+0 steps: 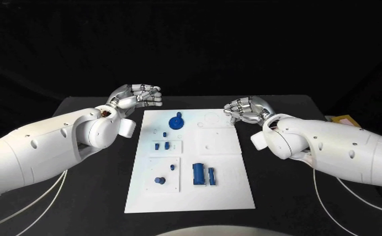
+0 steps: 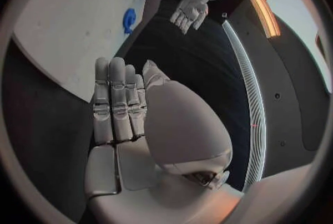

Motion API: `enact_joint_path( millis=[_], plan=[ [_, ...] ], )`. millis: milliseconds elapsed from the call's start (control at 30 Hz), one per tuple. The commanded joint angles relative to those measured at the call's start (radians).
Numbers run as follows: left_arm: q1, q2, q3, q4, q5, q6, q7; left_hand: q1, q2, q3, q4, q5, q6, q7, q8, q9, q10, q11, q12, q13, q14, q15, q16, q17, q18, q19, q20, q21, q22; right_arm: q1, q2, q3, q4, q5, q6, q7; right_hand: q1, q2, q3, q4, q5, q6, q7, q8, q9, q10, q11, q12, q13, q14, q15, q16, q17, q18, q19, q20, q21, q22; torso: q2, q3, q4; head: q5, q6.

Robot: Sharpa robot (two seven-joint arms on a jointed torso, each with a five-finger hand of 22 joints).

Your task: Assemble the parts on the task board

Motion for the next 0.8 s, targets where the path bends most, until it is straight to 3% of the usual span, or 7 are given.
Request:
enact_joint_path(
  millis=[33,267,300,367,633,667,800],
  plan=[
    [-0.006,0.036,0.001,-0.054,0.095,-0.072,0.11,0.008,-0.001,-0.005,0.008,-0.003,-0.006,-0.015,-0.017,-0.007,0.007,0.009,-0.065,0.0,-0.028,0.017,-0.072,-0.016,0.007,-0.027,0.017,-0.062,-0.046,0.002,0.046,0.005,-0.106,0.22,0.075,0.142,-0.004,-0.016,0.049,-0.001,-0.006,0.011,0.011,-0.03,-0.027,0.0,0.024,-0.078,-0.122,-0.06,0.032,-0.136,-0.08,0.008,-0.042,0.032,-0.101,-0.106,-0.02,0.0028,0.0014,0.002,0.042],
    [-0.02,0.108,0.003,-0.153,0.13,-0.107,0.146,0.022,0.018,-0.039,0.004,-0.002,-0.01,-0.033,-0.057,-0.027,-0.037,0.006,-0.201,-0.001,-0.076,0.018,-0.208,-0.061,-0.006,-0.039,0.029,-0.17,-0.14,0.001,0.139,0.017,-0.268,0.252,0.13,0.192,-0.064,-0.047,0.143,-0.032,-0.012,0.015,0.027,-0.111,-0.088,-0.014,0.059,-0.183,-0.35,-0.082,0.076,-0.343,-0.231,0.011,-0.051,0.082,-0.232,-0.372,-0.028,0.0132,0.004,0.013,0.098],
    [-0.017,0.1,0.002,-0.143,0.079,-0.064,0.084,-0.407,0.244,-0.46,-0.224,-0.328,-0.863,-0.169,-0.294,-0.229,-1.008,-0.16,-0.293,-0.063,-0.839,-0.133,-0.468,-0.219,-0.17,-0.784,-0.26,-0.286,-0.422,0.002,0.127,0.017,-0.251,0.186,0.057,0.118,-0.5,0.053,-0.141,-0.287,-0.092,-0.854,-0.168,-0.304,-0.412,-0.317,-0.105,-0.269,-0.51,-1.036,-0.054,-0.578,-0.619,-0.17,-0.98,-0.156,-0.294,-0.983,-0.023,0.0069,0.0032,0.007,0.078],
    [-0.018,0.099,0.002,-0.139,0.079,-0.069,0.084,-0.437,0.244,-0.46,-0.224,-0.328,-0.863,-0.169,-0.294,-0.229,-1.008,-0.16,-0.293,-0.063,-0.839,-0.133,-0.468,-0.219,-0.17,-0.784,-0.26,-0.286,-0.422,0.001,0.126,0.018,-0.247,0.187,0.053,0.12,-0.546,0.053,-0.141,-0.287,-0.092,-0.854,-0.168,-0.304,-0.412,-1.024,-0.105,-0.269,-0.51,-1.036,-0.054,-0.578,-0.619,-0.17,-0.98,-0.156,-0.294,-0.983,-0.023,0.007,0.0032,0.007,0.08],
    [-0.032,0.084,0.011,-0.061,0.073,-0.178,0.101,-1.396,0.244,-0.46,-0.224,-0.328,-0.863,-0.169,-0.294,-0.229,-1.008,-0.16,-0.293,-0.063,-0.839,-0.133,-0.468,-0.219,-0.17,-0.784,-0.26,-0.286,-0.422,-0.017,0.101,0.052,-0.138,0.226,-0.04,0.161,-0.829,0.053,-0.141,-0.287,-0.092,-0.854,-0.168,-0.304,-0.412,-1.024,-0.105,-0.269,-0.51,-1.036,-0.054,-0.578,-0.619,-0.17,-0.98,-0.156,-0.294,-0.983,-0.038,0.01,0.0029,0.022,0.132],
    [-0.034,0.081,0.013,-0.045,0.072,-0.2,0.105,-1.396,0.244,-0.46,-0.224,-0.328,-0.863,-0.169,-0.294,-0.229,-1.008,-0.16,-0.293,-0.063,-0.839,-0.133,-0.468,-0.219,-0.17,-0.784,-0.26,-0.286,-0.422,-0.021,0.096,0.059,-0.116,0.234,-0.058,0.169,-1.548,0.053,-0.141,-0.287,-0.092,-0.854,-0.168,-0.304,-0.412,-1.024,-0.105,-0.269,-0.51,-1.036,-0.054,-0.578,-0.619,-0.17,-0.98,-0.156,-0.294,-0.983,-0.04,0.0103,0.0029,0.024,0.139],
    [-0.05,0.064,0.023,0.045,0.064,-0.326,0.125,-1.396,0.244,-0.46,-0.224,-0.328,-0.863,-0.169,-0.294,-0.229,-1.008,-0.16,-0.293,-0.063,-0.839,-0.133,-0.468,-0.219,-0.17,-0.784,-0.26,-0.286,-0.422,-0.042,0.068,0.097,0.007,0.277,-0.163,0.216,-1.548,0.053,-0.141,-0.287,-0.092,-0.854,-0.168,-0.304,-0.412,-1.024,-0.105,-0.269,-0.51,-1.036,-0.054,-0.578,-0.619,-0.17,-0.98,-0.156,-0.294,-0.983,-0.045,0.0114,0.0028,0.03,0.158]
  ],
)
